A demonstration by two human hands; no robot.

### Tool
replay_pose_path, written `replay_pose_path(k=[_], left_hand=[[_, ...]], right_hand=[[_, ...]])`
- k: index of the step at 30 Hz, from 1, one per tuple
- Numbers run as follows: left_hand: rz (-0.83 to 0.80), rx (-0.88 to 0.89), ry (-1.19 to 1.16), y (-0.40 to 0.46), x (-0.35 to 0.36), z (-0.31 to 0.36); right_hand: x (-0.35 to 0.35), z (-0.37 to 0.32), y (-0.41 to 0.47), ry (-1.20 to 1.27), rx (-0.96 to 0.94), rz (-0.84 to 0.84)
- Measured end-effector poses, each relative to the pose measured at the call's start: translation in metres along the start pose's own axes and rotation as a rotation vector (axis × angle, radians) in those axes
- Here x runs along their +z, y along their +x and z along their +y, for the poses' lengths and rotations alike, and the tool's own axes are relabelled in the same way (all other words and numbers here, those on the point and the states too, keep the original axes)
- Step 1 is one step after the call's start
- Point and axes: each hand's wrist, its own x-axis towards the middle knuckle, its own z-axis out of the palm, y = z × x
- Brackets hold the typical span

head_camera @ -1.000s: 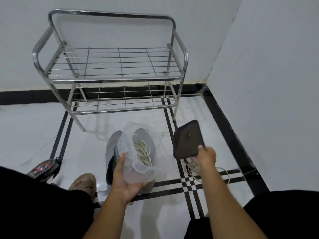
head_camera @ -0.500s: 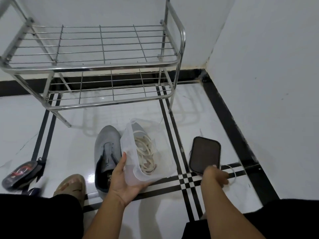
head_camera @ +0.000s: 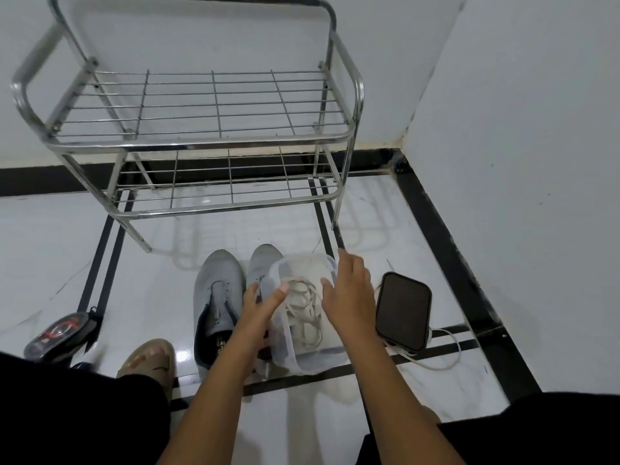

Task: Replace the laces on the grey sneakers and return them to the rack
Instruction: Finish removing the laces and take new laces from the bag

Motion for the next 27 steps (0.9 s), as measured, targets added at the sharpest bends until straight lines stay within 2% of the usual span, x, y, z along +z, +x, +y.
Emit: replay_pose_path(k=[1, 2, 4, 5, 7, 10, 12, 16, 18, 20, 22, 24, 27], left_hand=[[0.024, 0.046, 0.044, -0.002, 0.000, 0.001], [0.046, 0.096, 0.084, -0.001, 0.002, 0.002], [0.060, 0.134, 0.115, -0.001, 0.005, 0.004], [0.052, 0.121, 0.119, 0.000, 0.006, 0.006], [0.036, 0.097, 0.144, 0.002, 0.009, 0.009], [0.114, 0.095, 0.138, 0.004, 0.007, 0.009], [0.141, 0.054, 0.091, 0.006, 0.002, 0.009], [0.234, 0.040, -0.020, 0.016, -0.007, 0.017], [0.318, 0.103, -0.043, 0.019, -0.012, 0.019], [0.380, 0.140, -0.090, 0.022, -0.018, 0.019], [0.393, 0.135, -0.207, 0.027, -0.021, 0.018], [0.402, 0.129, -0.301, 0.031, -0.021, 0.019], [0.383, 0.168, -0.315, 0.032, -0.019, 0.024]], right_hand=[[-0.004, -0.006, 0.002, -0.034, -0.128, 0.063], [-0.006, -0.011, 0.004, -0.001, -0.199, -0.008], [-0.001, -0.018, 0.004, 0.035, -0.228, -0.337], [0.005, -0.019, 0.002, -0.040, -0.210, -0.493], [0.018, -0.018, -0.009, -0.201, -0.198, -0.602], [0.033, -0.020, -0.023, -0.308, -0.210, -0.580], [0.035, -0.022, -0.023, -0.217, -0.186, -0.574], [0.000, -0.021, 0.011, 0.408, 0.158, -0.533], [-0.030, -0.011, 0.035, 0.708, 0.282, -0.421], [-0.052, 0.013, 0.054, 0.829, 0.359, -0.280], [-0.052, 0.043, 0.063, 0.644, 0.437, -0.221], [-0.032, 0.065, 0.058, 0.402, 0.533, -0.278], [0.014, 0.077, 0.038, 0.302, 0.659, -0.264]])
